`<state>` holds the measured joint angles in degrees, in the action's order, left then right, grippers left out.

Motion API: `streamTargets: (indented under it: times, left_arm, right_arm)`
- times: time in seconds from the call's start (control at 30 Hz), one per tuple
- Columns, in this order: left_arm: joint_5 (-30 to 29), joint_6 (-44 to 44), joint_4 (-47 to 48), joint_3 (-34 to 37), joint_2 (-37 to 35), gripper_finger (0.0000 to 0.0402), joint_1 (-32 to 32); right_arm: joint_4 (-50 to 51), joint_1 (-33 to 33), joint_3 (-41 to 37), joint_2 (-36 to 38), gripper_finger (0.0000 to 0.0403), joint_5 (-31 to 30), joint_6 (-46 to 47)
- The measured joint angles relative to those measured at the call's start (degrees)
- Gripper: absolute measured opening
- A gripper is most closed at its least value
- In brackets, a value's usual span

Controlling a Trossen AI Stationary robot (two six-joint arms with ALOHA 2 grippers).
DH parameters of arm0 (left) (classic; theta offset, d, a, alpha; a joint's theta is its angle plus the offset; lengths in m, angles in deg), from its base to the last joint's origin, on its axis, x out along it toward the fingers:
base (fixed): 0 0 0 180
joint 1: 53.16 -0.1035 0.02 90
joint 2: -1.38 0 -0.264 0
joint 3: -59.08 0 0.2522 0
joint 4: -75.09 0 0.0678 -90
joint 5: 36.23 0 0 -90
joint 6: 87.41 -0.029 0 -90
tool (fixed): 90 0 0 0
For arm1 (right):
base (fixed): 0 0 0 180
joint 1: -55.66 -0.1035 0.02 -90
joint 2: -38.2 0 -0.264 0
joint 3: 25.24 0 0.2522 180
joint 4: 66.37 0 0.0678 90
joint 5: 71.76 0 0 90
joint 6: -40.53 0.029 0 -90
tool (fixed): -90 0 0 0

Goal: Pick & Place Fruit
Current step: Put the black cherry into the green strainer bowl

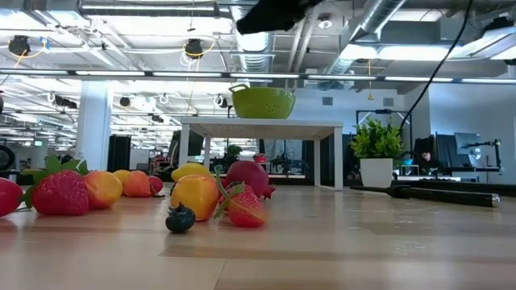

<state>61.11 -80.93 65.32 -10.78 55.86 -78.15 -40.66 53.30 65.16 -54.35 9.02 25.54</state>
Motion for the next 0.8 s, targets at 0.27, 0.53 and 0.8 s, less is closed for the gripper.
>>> streamTargets:
  times: [0.27,0.53,0.8]
  left_arm:
    - [0.00,0.00,-0.09,0.00,-0.02,0.0142,0.00]
    - [0.00,0.00,-0.11,0.00,0.00,0.0142,0.00]
    - [0.00,0.00,-0.12,0.00,-0.01,0.0142,0.00]
  right_arm:
    - [-9.45,13.08,0.04,0.26,0.0108,0.16,-3.92]
    - [-7.47,20.57,0.23,-3.33,0.0107,2.09,-2.57]
    - [-5.86,24.88,0.03,-5.29,0.0109,2.12,-1.45]
